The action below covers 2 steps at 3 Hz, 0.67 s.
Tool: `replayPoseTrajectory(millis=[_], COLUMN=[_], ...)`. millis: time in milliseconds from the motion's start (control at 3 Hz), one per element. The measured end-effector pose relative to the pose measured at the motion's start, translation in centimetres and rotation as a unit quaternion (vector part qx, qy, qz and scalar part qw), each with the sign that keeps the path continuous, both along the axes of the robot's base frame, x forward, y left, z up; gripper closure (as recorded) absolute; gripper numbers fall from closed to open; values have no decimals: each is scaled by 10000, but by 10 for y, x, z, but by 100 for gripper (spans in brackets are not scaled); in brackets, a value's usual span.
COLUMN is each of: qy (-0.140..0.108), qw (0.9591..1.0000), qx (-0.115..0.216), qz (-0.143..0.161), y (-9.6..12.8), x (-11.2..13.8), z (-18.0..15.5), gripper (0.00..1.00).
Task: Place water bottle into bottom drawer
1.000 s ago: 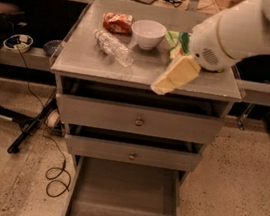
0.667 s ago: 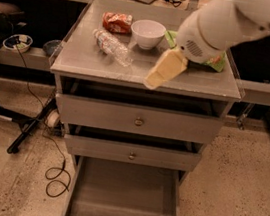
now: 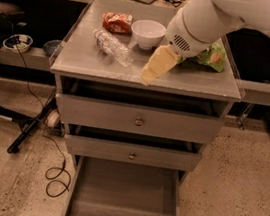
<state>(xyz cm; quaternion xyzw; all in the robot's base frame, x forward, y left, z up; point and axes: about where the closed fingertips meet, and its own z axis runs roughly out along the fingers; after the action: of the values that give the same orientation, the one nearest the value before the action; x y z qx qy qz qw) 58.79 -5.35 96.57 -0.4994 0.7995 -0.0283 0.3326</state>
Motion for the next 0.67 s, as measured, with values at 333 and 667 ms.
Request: replayPoseTrajectory(millis=[333, 667], qy=[-74, -196], qw=[9999, 9993], qx=[113, 250], qz=[51, 207], y=[7, 19], x=[8, 19], z=[2, 10], gripper=[0, 0])
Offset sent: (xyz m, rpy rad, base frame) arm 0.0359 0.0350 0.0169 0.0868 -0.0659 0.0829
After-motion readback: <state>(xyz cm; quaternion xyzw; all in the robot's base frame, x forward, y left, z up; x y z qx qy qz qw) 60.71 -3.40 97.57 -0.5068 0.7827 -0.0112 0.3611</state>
